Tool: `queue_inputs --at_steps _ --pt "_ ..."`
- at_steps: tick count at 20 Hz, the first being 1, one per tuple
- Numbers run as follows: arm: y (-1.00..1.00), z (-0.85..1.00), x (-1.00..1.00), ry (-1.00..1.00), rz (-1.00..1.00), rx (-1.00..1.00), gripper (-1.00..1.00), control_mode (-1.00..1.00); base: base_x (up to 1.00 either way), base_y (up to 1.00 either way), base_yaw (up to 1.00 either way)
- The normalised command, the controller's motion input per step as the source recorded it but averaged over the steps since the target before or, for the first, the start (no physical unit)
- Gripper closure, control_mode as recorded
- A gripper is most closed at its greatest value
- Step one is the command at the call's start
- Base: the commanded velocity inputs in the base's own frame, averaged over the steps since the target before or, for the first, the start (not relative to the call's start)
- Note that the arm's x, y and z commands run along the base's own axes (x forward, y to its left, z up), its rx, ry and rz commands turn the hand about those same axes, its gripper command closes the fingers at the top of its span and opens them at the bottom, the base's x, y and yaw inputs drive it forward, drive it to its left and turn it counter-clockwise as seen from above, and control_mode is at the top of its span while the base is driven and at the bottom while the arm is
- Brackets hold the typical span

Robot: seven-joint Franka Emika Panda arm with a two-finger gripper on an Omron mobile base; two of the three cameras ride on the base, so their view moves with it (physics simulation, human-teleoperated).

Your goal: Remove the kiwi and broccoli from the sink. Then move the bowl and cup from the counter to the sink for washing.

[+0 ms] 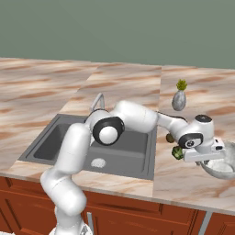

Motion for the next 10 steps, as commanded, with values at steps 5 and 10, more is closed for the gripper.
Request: queue_inputs --at_steps 5,10 --pt "0.01 0.20 -0.01 0.00 0.02 0.00 1.00 -1.00 0.00 0.00 0.00" --pt "0.02 0.42 -0.02 0.00 0.06 0.00 1.00 -1.00 0.00 0.00 0.00"
